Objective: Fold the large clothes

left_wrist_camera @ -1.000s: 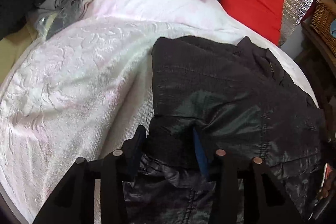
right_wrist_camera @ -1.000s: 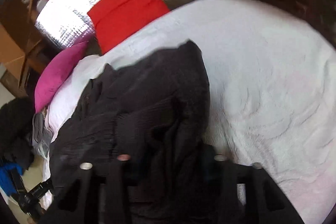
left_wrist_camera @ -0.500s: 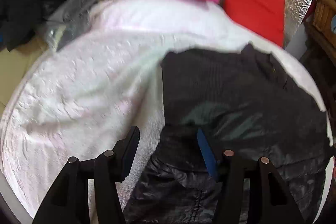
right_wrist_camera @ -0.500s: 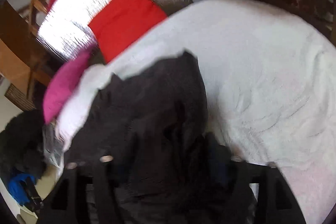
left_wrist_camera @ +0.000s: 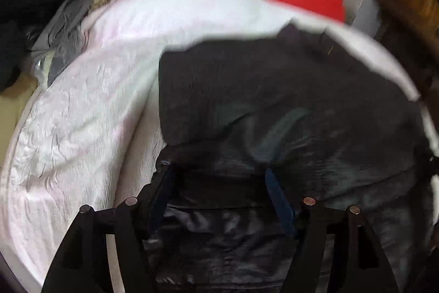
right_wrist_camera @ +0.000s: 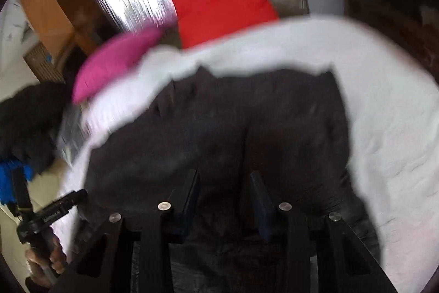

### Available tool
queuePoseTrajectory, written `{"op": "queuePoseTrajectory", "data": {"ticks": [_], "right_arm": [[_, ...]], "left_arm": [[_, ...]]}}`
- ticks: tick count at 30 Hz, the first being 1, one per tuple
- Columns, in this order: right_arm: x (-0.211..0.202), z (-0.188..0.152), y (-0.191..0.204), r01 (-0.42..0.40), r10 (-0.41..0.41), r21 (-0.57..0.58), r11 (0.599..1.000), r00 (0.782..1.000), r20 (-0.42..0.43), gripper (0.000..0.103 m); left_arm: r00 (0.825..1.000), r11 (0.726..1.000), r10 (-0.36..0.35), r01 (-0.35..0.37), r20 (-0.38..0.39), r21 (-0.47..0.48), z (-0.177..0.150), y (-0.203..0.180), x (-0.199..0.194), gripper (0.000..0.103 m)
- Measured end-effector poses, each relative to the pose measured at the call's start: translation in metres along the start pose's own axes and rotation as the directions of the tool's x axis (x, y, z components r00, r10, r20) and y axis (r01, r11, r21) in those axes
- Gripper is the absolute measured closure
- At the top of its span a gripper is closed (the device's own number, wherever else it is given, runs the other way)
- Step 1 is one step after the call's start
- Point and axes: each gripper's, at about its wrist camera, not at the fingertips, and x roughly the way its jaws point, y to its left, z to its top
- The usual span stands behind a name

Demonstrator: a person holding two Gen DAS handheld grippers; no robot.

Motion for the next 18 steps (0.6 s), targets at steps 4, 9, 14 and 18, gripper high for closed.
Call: {"op": "queuePoseTrajectory", "data": {"ticks": [4, 9, 14, 18], "right_arm": [[0.010, -0.002, -0.002, 0.017, -0.016, 0.008, 1.000, 0.999, -0.037, 0.065], [-0.020, 0.015, 0.009, -0.120, 0.117, 0.022, 0.993, 0.989, 0.089, 0.064], [0.009, 0.021, 0.009, -0.124, 0.118, 0.077, 0.989, 0.990, 0.080, 0.062], [0.038, 0.012, 0.010, -0.087, 0.085, 0.076, 0.993, 0.996, 0.018, 0.062]], "left_arm": [[1.000, 1.000, -0.004, 0.004, 0.022, 0.002, 0.003, 0.002, -0.006, 0.034], [0.991, 0.993, -0.084, 0.092, 0.108, -0.077, 0.010, 0.015, -0.031, 0.034], [1.000, 0.999, 0.008, -0.006, 0.024, -0.052, 0.011, 0.011, -0.006, 0.028], [0.998, 0.998, 0.055, -0.055, -0.006, -0.013, 0.008, 0.005, 0.003, 0.026]]}}
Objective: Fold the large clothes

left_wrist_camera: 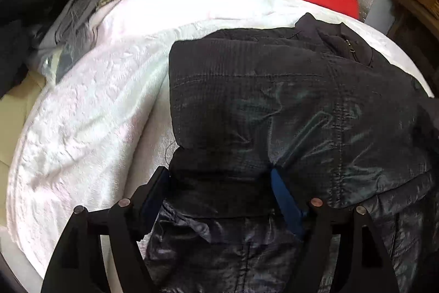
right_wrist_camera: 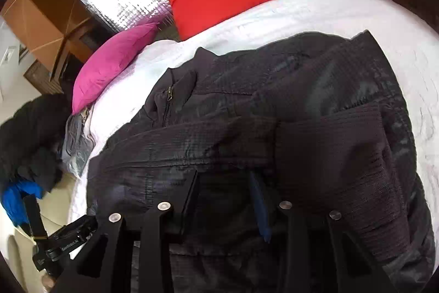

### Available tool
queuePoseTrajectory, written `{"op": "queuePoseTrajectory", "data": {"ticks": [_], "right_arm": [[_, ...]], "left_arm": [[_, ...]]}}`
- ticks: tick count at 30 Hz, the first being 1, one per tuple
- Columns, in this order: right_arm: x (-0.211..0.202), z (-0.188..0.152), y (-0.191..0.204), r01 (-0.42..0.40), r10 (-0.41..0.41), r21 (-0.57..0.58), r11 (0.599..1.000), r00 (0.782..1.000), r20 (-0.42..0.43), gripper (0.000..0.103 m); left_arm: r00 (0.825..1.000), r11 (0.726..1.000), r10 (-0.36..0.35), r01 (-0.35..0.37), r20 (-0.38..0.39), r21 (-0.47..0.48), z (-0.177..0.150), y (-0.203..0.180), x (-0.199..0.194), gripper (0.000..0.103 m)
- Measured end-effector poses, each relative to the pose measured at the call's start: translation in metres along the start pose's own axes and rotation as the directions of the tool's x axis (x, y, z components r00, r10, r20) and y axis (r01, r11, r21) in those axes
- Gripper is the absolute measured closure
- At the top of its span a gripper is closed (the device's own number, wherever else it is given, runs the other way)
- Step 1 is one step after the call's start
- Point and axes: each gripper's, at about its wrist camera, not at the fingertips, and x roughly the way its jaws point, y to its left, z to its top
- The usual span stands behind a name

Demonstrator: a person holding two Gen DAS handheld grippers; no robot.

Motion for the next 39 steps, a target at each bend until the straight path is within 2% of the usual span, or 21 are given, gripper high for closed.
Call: {"op": "queuePoseTrajectory", "data": {"ticks": [2, 4, 7, 10, 12, 13, 14, 15, 17, 19, 21, 23, 24, 27, 29, 31, 35, 37, 39], "right_arm": [[-0.008, 0.002, 0.006, -0.008, 0.008, 0.002, 1.000, 1.000, -0.019, 0.062], [-0.026, 0.001, 0.007, -0.052, 0.052, 0.008, 0.999, 0.999, -0.013, 0.062], [-0.049, -0.006, 0.012, -0.044, 0.043, -0.035, 0.998, 0.999, -0.029, 0.062], [-0.056, -0.017, 0.011, -0.075, 0.073, -0.032, 0.997, 0.995, -0.072, 0.060], [-0.042, -0.029, 0.005, -0.067, 0.067, 0.006, 0.998, 0.984, -0.166, 0.060], [-0.032, -0.037, 0.000, -0.055, 0.060, 0.027, 0.998, 0.973, -0.224, 0.059], [-0.028, -0.043, -0.002, -0.058, 0.063, 0.031, 0.998, 0.970, -0.237, 0.060], [-0.031, -0.045, -0.001, -0.060, 0.062, 0.017, 0.998, 0.972, -0.227, 0.060], [-0.044, -0.043, 0.002, -0.051, 0.051, 0.004, 0.999, 0.975, -0.218, 0.060], [-0.066, -0.036, -0.003, -0.060, 0.062, 0.019, 0.998, 0.988, -0.144, 0.058], [-0.093, -0.025, -0.021, -0.025, 0.026, 0.074, 0.997, 0.999, -0.026, 0.033], [-0.112, -0.017, -0.045, -0.002, -0.009, 0.153, 0.988, 0.997, 0.072, 0.021], [-0.118, -0.013, -0.060, 0.004, -0.025, 0.198, 0.980, 0.995, 0.101, 0.021], [-0.115, -0.008, -0.091, 0.022, -0.050, 0.265, 0.964, 0.994, 0.098, 0.021], [-0.100, -0.008, -0.109, -0.005, -0.019, 0.299, 0.954, 0.997, 0.077, 0.021], [-0.080, -0.010, -0.116, -0.013, -0.001, 0.317, 0.948, 0.999, 0.044, 0.021], [-0.050, -0.010, -0.108, 0.006, -0.003, 0.255, 0.967, 1.000, -0.015, 0.021], [-0.043, -0.011, -0.106, 0.018, -0.012, 0.226, 0.974, 1.000, -0.026, 0.023], [-0.039, -0.013, -0.099, 0.034, -0.030, 0.189, 0.981, 0.999, -0.025, 0.031]], "left_arm": [[0.999, 0.999, -0.030, 0.031, 0.020, -0.013, 0.002, 0.002, -0.008, 0.026], [0.997, 0.996, -0.073, 0.075, 0.039, -0.039, 0.004, 0.007, -0.016, 0.026], [0.990, 0.991, -0.121, 0.124, 0.077, -0.039, 0.002, 0.002, -0.035, 0.026], [0.993, 0.995, -0.098, 0.098, 0.060, 0.010, -0.001, -0.012, -0.032, 0.026], [0.999, 0.997, -0.054, 0.054, 0.004, 0.056, -0.005, -0.022, -0.018, 0.026], [1.000, 0.996, -0.022, 0.021, 0.011, 0.089, -0.007, -0.028, -0.016, 0.026], [1.000, 0.995, -0.009, 0.007, 0.019, 0.104, -0.008, -0.031, -0.018, 0.026], [1.000, 0.994, -0.010, 0.008, 0.023, 0.110, -0.007, -0.032, -0.022, 0.026], [0.998, 0.995, -0.058, 0.054, 0.038, 0.080, -0.005, -0.028, -0.030, 0.026], [0.992, 0.994, -0.103, 0.101, 0.068, 0.032, -0.004, -0.019, -0.042, 0.026], [0.988, 0.994, -0.110, 0.111, 0.111, -0.003, 0.000, -0.006, -0.052, 0.026], [0.987, 0.995, -0.084, 0.091, 0.138, -0.046, 0.002, 0.012, -0.056, 0.026], [0.988, 0.994, -0.065, 0.076, 0.141, -0.074, 0.004, 0.021, -0.055, 0.026], [0.993, 0.989, -0.034, 0.050, 0.115, -0.136, 0.007, 0.045, -0.045, 0.026], [0.995, 0.983, -0.029, 0.045, 0.094, -0.176, 0.005, 0.058, -0.038, 0.026], [0.995, 0.975, -0.051, 0.067, 0.080, -0.214, 0.004, 0.071, -0.031, 0.026], [0.987, 0.948, -0.157, 0.161, 0.038, -0.275, -0.004, 0.085, -0.028, 0.026], [0.976, 0.927, -0.217, 0.210, 0.013, -0.311, -0.008, 0.090, -0.022, 0.026], [0.951, 0.898, -0.307, 0.282, -0.024, -0.339, -0.010, 0.092, -0.009, 0.026]]}}
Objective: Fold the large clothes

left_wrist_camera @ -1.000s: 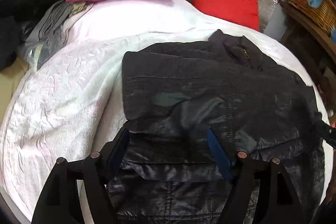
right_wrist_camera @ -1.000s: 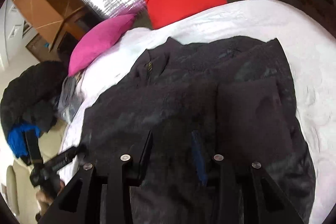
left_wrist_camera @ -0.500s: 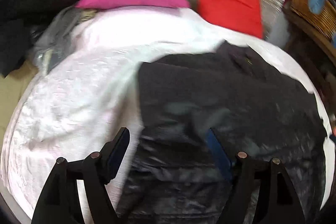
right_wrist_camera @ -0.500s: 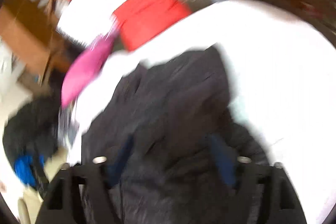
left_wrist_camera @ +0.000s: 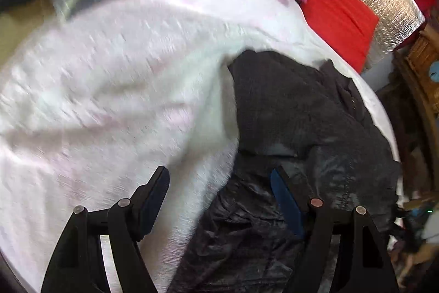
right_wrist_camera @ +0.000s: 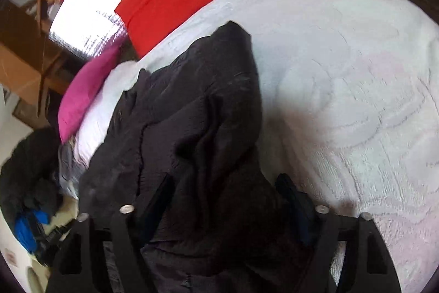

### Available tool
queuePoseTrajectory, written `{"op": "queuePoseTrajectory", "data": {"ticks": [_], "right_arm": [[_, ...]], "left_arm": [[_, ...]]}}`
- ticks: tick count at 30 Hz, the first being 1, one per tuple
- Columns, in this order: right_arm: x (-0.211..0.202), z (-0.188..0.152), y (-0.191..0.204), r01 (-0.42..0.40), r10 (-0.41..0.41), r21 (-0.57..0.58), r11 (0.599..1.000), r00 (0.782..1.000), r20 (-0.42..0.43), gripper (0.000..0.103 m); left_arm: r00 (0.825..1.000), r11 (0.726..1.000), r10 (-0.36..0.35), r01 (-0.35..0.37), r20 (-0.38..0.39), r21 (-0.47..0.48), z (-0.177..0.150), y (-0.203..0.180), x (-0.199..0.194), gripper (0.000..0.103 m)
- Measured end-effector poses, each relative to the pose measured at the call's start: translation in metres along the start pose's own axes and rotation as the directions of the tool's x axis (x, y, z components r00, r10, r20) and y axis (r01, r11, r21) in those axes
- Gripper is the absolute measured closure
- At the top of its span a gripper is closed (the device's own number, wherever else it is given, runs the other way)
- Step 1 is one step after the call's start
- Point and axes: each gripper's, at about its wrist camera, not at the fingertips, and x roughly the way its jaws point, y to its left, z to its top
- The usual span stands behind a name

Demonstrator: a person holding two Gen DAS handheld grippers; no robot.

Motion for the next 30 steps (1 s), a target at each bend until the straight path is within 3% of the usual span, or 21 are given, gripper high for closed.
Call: {"op": "queuePoseTrajectory", "data": {"ticks": [4, 7, 9, 10, 13, 14, 15, 17, 20, 24, 28, 30], "right_arm": [[-0.003, -0.002, 0.001, -0.007, 0.007, -0.013, 1.000, 1.000, 0.003, 0.038], [0.001, -0.002, 0.003, -0.012, 0.012, -0.014, 1.000, 1.000, 0.010, 0.038], [-0.002, -0.002, -0.004, -0.034, 0.034, 0.009, 0.999, 0.999, 0.016, 0.033], [-0.002, -0.003, -0.005, -0.042, 0.041, 0.012, 0.999, 0.999, 0.022, 0.033], [-0.002, -0.002, -0.003, -0.030, 0.030, -0.010, 1.000, 0.999, 0.029, 0.035], [-0.003, -0.002, -0.002, -0.023, 0.023, -0.013, 1.000, 0.999, 0.032, 0.039], [-0.004, -0.002, 0.000, -0.019, 0.019, -0.017, 1.000, 0.999, 0.033, 0.050], [-0.009, -0.003, 0.010, -0.025, 0.026, -0.042, 0.999, 0.999, 0.042, 0.058], [-0.021, -0.003, 0.033, 0.018, -0.007, -0.111, 0.994, 0.995, 0.097, 0.062], [-0.027, -0.001, 0.029, 0.007, 0.004, -0.086, 0.996, 0.992, 0.128, 0.062], [-0.003, -0.005, 0.010, 0.027, -0.024, -0.040, 0.999, 0.997, 0.071, 0.059], [-0.006, -0.003, 0.009, 0.028, -0.027, -0.022, 0.999, 0.998, 0.062, 0.050]], "left_arm": [[0.993, 0.992, -0.113, 0.111, -0.044, -0.053, -0.007, -0.001, 0.013, 0.026], [0.988, 0.989, -0.150, 0.149, -0.040, -0.019, -0.012, -0.016, 0.016, 0.028], [0.995, 0.995, -0.092, 0.093, -0.033, 0.037, -0.015, -0.028, 0.020, 0.036], [0.997, 0.996, -0.066, 0.068, -0.029, 0.057, -0.015, -0.031, 0.022, 0.045], [0.997, 0.997, -0.071, 0.071, -0.008, 0.032, -0.013, -0.030, 0.021, 0.062], [0.997, 0.996, -0.079, 0.079, 0.001, 0.030, -0.012, -0.029, 0.018, 0.068], [0.997, 0.996, -0.081, 0.081, 0.015, 0.034, -0.012, -0.030, 0.015, 0.071], [0.997, 0.997, -0.070, 0.068, 0.039, 0.047, -0.012, -0.033, 0.010, 0.075], [0.995, 0.997, -0.060, 0.057, 0.074, 0.047, -0.012, -0.035, 0.000, 0.076], [0.998, 0.998, -0.030, 0.026, 0.064, 0.056, -0.013, -0.035, 0.003, 0.075], [0.997, 0.991, 0.065, -0.069, 0.032, 0.118, -0.016, -0.042, 0.019, 0.057], [0.997, 0.993, 0.068, -0.069, 0.020, 0.095, -0.015, -0.039, 0.017, 0.054]]}}
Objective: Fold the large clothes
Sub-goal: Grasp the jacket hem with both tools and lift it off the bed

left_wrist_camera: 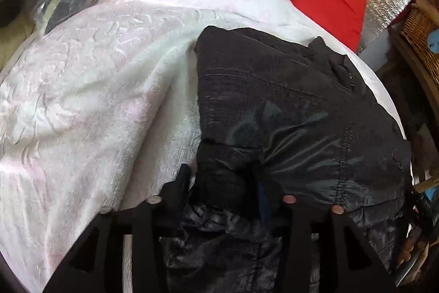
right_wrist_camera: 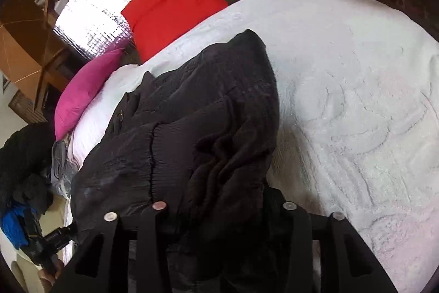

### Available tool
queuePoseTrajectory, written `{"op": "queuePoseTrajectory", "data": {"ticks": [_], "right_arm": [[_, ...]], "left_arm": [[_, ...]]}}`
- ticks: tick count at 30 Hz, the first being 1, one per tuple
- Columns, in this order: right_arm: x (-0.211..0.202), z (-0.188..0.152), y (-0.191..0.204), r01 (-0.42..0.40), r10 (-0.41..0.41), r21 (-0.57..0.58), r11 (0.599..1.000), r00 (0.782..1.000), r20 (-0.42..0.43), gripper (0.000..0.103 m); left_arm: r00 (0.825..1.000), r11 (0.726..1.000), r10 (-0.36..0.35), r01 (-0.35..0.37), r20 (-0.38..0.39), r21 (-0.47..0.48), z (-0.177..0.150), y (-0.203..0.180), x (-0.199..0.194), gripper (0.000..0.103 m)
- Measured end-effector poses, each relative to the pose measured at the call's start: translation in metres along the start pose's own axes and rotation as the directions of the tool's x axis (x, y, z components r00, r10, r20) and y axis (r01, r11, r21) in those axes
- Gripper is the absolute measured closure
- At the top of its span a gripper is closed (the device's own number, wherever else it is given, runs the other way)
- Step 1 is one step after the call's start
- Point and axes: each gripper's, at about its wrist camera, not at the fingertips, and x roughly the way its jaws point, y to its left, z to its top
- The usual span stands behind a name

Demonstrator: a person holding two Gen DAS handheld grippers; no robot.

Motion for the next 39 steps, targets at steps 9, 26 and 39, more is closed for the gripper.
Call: {"op": "queuePoseTrajectory", "data": {"ticks": [9, 26, 39], "right_arm": [[-0.089, -0.016, -0.013, -0.069, 0.067, 0.062, 0.996, 0.997, 0.039, 0.031], [-0.217, -0.172, -0.067, -0.134, 0.134, 0.011, 0.991, 0.987, -0.091, 0.029], [-0.172, -0.247, -0.074, -0.001, -0.010, -0.035, 0.999, 0.948, -0.318, 0.029]], "left_arm": [[0.993, 0.996, -0.007, -0.004, 0.121, 0.089, -0.034, 0.009, -0.076, 0.035], [0.993, 0.985, -0.061, 0.043, 0.102, 0.169, -0.260, 0.066, -0.175, 0.016], [0.955, 0.965, -0.261, 0.257, -0.144, -0.041, -0.304, 0.081, -0.119, 0.016]]}}
